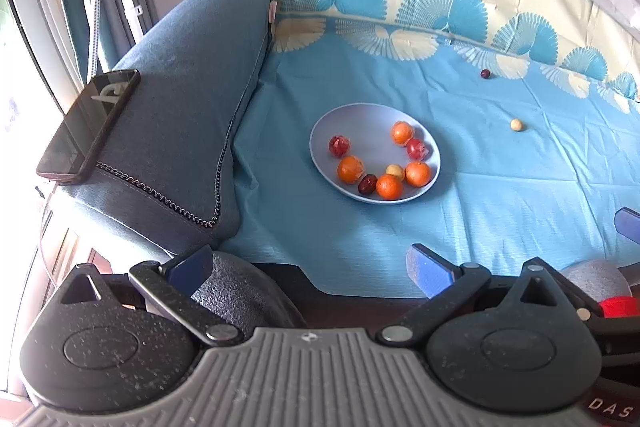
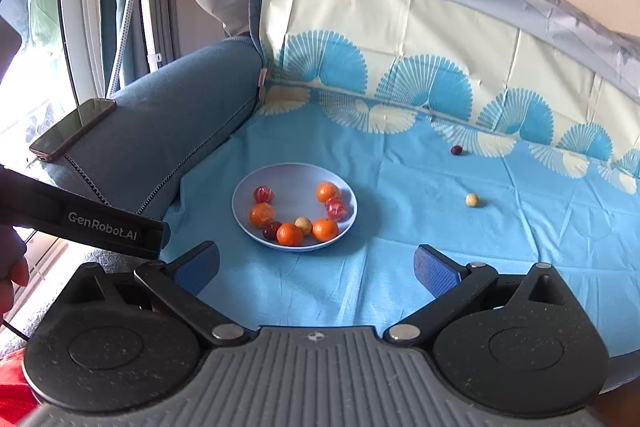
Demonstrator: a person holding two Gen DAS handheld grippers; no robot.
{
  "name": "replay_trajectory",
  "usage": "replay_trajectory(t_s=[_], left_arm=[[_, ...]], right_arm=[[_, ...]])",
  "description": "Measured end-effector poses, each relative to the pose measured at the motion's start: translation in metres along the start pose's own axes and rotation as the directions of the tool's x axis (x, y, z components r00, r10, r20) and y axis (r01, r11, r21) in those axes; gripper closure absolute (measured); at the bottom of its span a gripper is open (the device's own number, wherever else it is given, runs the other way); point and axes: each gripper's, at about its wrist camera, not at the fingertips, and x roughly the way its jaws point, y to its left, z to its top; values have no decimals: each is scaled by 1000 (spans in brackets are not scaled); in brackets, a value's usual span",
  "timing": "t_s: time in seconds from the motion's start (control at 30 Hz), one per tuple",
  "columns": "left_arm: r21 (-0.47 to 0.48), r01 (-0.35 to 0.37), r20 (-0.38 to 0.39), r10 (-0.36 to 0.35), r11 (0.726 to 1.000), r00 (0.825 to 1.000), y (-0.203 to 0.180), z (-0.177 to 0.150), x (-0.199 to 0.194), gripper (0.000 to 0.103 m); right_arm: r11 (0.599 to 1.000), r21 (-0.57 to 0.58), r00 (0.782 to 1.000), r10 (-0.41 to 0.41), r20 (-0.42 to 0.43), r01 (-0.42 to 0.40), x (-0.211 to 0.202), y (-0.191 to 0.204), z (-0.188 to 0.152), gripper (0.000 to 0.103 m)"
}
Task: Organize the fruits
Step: 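Withdraw both open tools from the plate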
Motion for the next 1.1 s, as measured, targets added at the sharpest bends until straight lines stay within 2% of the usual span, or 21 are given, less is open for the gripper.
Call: replay_trajectory(t_s=[0.37,1.1], left_arm=[[14,-5,41,4,1000,999,-4,-3,-17,0],[32,-5,18,4,999,1000,-6,1,-10,0]], right_arm=[[1000,-16,999,-3,41,4,-17,3,0,1],[1000,-11,1000,5,24,-5,-11,4,2,1]])
